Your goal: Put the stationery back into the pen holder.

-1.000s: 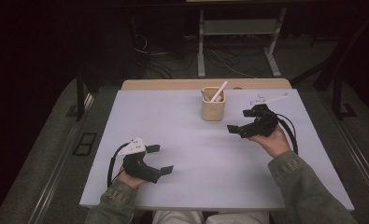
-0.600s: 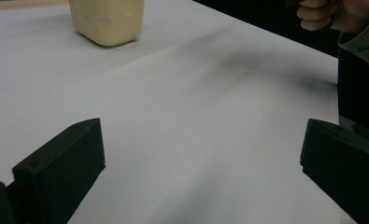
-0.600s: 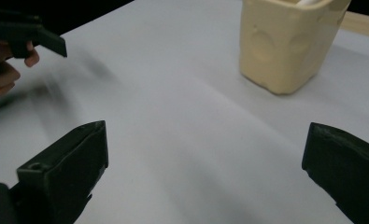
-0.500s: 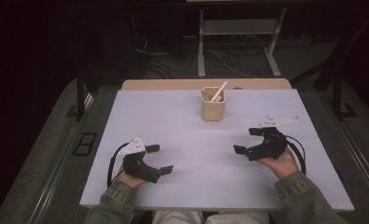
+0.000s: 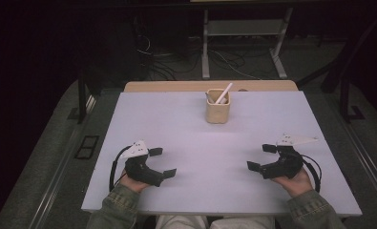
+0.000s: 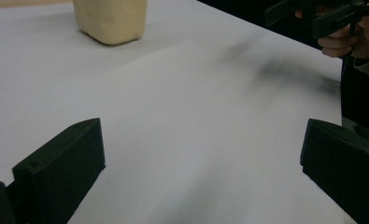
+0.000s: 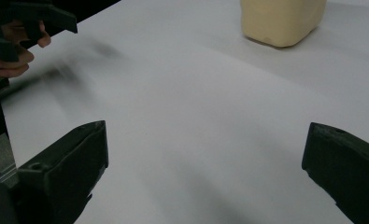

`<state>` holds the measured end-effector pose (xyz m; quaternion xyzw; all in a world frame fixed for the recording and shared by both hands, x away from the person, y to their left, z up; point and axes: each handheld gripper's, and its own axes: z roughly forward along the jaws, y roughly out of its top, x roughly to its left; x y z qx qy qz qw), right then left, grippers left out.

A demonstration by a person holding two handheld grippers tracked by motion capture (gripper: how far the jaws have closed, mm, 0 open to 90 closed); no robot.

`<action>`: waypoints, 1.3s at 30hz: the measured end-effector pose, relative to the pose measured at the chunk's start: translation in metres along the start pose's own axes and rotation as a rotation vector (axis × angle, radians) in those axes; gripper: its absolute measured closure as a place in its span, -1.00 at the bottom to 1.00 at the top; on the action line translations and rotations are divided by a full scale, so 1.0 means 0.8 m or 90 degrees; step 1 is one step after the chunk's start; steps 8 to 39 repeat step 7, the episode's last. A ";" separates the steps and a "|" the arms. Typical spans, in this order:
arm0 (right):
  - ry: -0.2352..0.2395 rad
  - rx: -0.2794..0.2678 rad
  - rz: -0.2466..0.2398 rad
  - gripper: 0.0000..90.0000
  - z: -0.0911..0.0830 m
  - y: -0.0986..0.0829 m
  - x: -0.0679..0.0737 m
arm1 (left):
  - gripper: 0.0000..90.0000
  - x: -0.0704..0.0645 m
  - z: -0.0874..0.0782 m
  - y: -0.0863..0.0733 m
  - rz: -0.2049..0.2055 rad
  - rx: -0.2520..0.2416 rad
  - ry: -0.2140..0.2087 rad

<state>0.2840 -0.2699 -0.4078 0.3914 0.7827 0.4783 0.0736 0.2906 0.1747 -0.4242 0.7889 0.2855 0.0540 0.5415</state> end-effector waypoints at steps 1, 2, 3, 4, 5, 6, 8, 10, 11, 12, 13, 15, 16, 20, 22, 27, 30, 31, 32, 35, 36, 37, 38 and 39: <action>-0.002 0.002 0.001 -1.00 0.000 -0.003 0.000 | -1.00 0.000 0.000 0.000 0.000 -0.001 0.001; -0.005 0.003 0.001 -1.00 0.000 -0.005 -0.001 | -1.00 0.000 0.000 0.000 0.000 0.000 0.001; -0.006 0.005 0.003 -1.00 0.000 -0.008 -0.001 | -1.00 0.001 0.000 0.000 0.001 0.000 0.000; -0.007 0.005 0.005 -1.00 0.000 -0.010 -0.001 | -1.00 0.001 0.000 0.000 0.000 0.000 0.000; -0.009 0.003 0.002 -1.00 0.000 -0.011 -0.002 | -1.00 0.001 0.000 0.000 0.001 0.001 -0.001; -0.011 0.002 0.002 -1.00 -0.001 -0.012 -0.002 | -1.00 0.001 0.000 0.000 0.001 0.001 0.000; -0.009 0.001 0.005 -1.00 -0.002 -0.012 -0.002 | -1.00 0.001 0.000 0.000 0.001 -0.001 0.000; -0.009 0.001 0.005 -1.00 -0.002 -0.012 -0.002 | -1.00 0.001 0.000 0.000 0.001 -0.001 0.000; -0.009 0.001 0.005 -1.00 -0.002 -0.012 -0.002 | -1.00 0.001 0.000 0.000 0.001 -0.001 0.000; -0.009 0.001 0.005 -1.00 -0.002 -0.012 -0.002 | -1.00 0.001 0.000 0.000 0.001 -0.001 0.000; -0.009 0.001 0.005 -1.00 -0.002 -0.012 -0.002 | -1.00 0.001 0.000 0.000 0.001 -0.001 0.000; -0.009 0.001 0.005 -1.00 -0.002 -0.012 -0.002 | -1.00 0.001 0.000 0.000 0.001 -0.001 0.000; -0.009 0.001 0.005 -1.00 -0.002 -0.012 -0.002 | -1.00 0.001 0.000 0.000 0.001 -0.001 0.000; -0.009 0.001 0.005 -1.00 -0.002 -0.012 -0.002 | -1.00 0.001 0.000 0.000 0.001 -0.001 0.000; -0.009 0.001 0.005 -1.00 -0.002 -0.012 -0.002 | -1.00 0.001 0.000 0.000 0.001 -0.001 0.000; -0.009 0.001 0.005 -1.00 -0.002 -0.012 -0.002 | -1.00 0.001 0.000 0.000 0.001 -0.001 0.000; -0.009 0.001 0.005 -1.00 -0.002 -0.012 -0.002 | -1.00 0.001 0.000 0.000 0.001 -0.001 0.000; -0.009 0.001 0.005 -1.00 -0.002 -0.012 -0.002 | -1.00 0.001 0.000 0.000 0.001 -0.001 0.000; -0.009 0.001 0.005 -1.00 -0.002 -0.012 -0.002 | -1.00 0.001 0.000 0.000 0.001 -0.001 0.000; -0.009 0.001 0.005 -1.00 -0.002 -0.012 -0.002 | -1.00 0.001 0.000 0.000 0.001 -0.001 0.000; -0.009 0.001 0.005 -1.00 -0.002 -0.012 -0.002 | -1.00 0.001 0.000 0.000 0.001 -0.001 0.000; -0.009 0.001 0.005 -1.00 -0.002 -0.012 -0.002 | -1.00 0.001 0.000 0.000 0.001 -0.001 0.000; -0.009 0.001 0.005 -1.00 -0.002 -0.012 -0.002 | -1.00 0.001 0.000 0.000 0.001 -0.001 0.000; -0.009 0.001 0.005 -1.00 -0.002 -0.012 -0.002 | -1.00 0.001 0.000 0.000 0.001 -0.001 0.000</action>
